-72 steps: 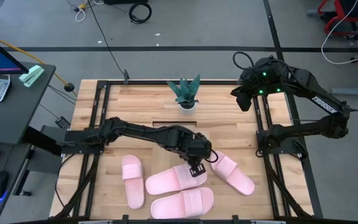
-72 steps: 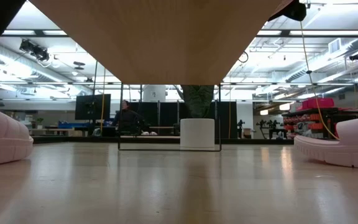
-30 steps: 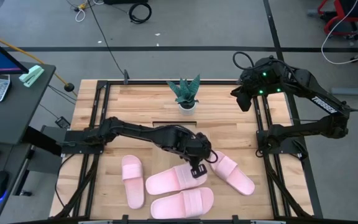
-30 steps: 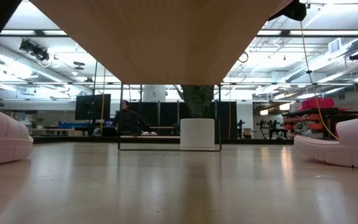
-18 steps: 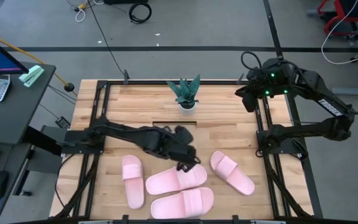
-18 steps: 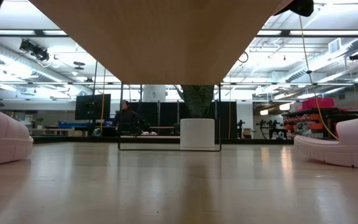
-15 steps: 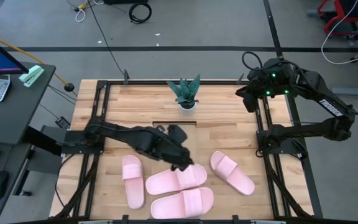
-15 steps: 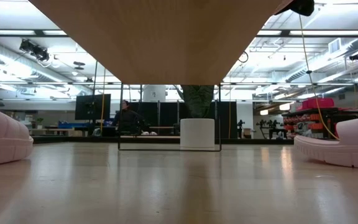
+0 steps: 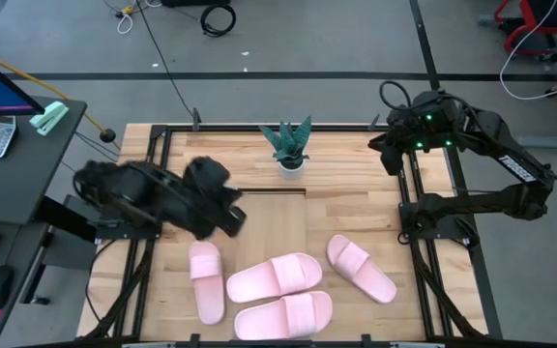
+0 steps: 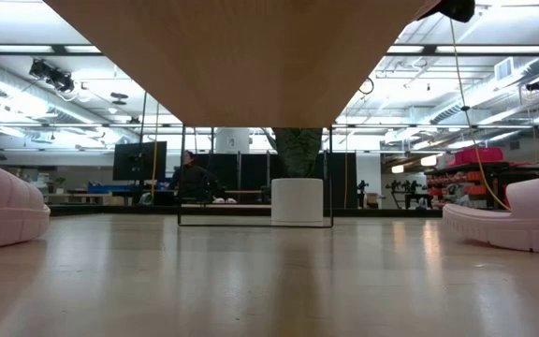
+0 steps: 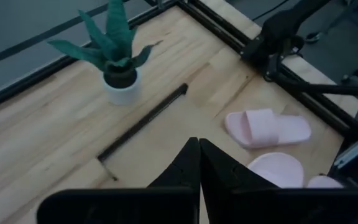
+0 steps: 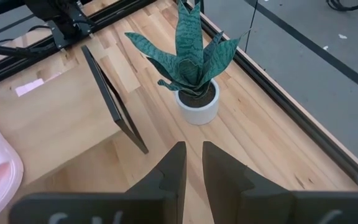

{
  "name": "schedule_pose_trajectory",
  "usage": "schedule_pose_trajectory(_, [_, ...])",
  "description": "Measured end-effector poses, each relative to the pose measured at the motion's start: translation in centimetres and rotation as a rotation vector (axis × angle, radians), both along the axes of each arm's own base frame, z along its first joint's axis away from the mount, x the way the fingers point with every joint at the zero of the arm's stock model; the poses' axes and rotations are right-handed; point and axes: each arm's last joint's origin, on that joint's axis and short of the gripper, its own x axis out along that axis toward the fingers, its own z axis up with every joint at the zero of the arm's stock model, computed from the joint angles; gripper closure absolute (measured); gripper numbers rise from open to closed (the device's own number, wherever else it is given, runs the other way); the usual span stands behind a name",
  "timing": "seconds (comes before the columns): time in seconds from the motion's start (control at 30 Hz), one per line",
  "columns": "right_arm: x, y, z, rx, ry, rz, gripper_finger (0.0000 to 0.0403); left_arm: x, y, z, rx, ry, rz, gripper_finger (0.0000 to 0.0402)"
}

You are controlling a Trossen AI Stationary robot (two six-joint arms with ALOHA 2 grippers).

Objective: Pick and place slides into the shelf
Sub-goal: Put the right pink slide on the shelf

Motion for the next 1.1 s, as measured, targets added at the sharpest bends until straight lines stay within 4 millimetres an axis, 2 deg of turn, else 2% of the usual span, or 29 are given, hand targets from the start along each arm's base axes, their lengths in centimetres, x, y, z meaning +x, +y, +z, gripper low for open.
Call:
schedule_pose_trajectory(0.13, [-0.2,0.1,0.1,-0.004,-0.007,0.0,0.0343,-2.1,2.3,0.3,0.008,0.023,0.004,0.0395])
schedule_pose_trajectory(0.27, [-0.3,0.2,0.2,-0.005,-0.011,-0.001,0.0343,-4.2,4.5,-1.5,-0.009,0.106,0.035,0.0397])
schedule_pose_trajectory(0.37, [-0.3,0.2,0.2,-0.003,-0.012,-0.003,0.0343,-5.3,5.6,-3.7,-0.056,0.126,0.043,0.0397])
schedule_pose_trajectory(0.5, [-0.3,0.2,0.1,0.006,-0.015,-0.01,0.0343,-6.3,6.2,-6.9,-0.133,0.061,-0.043,0.0394])
schedule_pose_trajectory(0.73, [-0.3,0.2,0.2,0.063,-0.038,-0.062,0.0344,-7.7,7.3,-15.1,-0.291,0.142,-0.133,0.0395])
schedule_pose_trajectory(0.87, [-0.2,0.1,0.4,0.101,-0.079,-0.104,0.0344,-8.3,7.6,-18.8,-0.349,0.187,-0.226,0.0384])
schedule_pose_trajectory(1.0, [-0.2,0.1,0.4,0.154,-0.1,-0.151,0.0344,-8.6,7.9,-21.3,-0.385,0.203,-0.258,0.0384])
schedule_pose_trajectory(1.1, [-0.2,0.1,0.4,0.189,-0.111,-0.181,0.0344,-8.5,7.8,-22.2,-0.405,0.2,-0.324,0.0393])
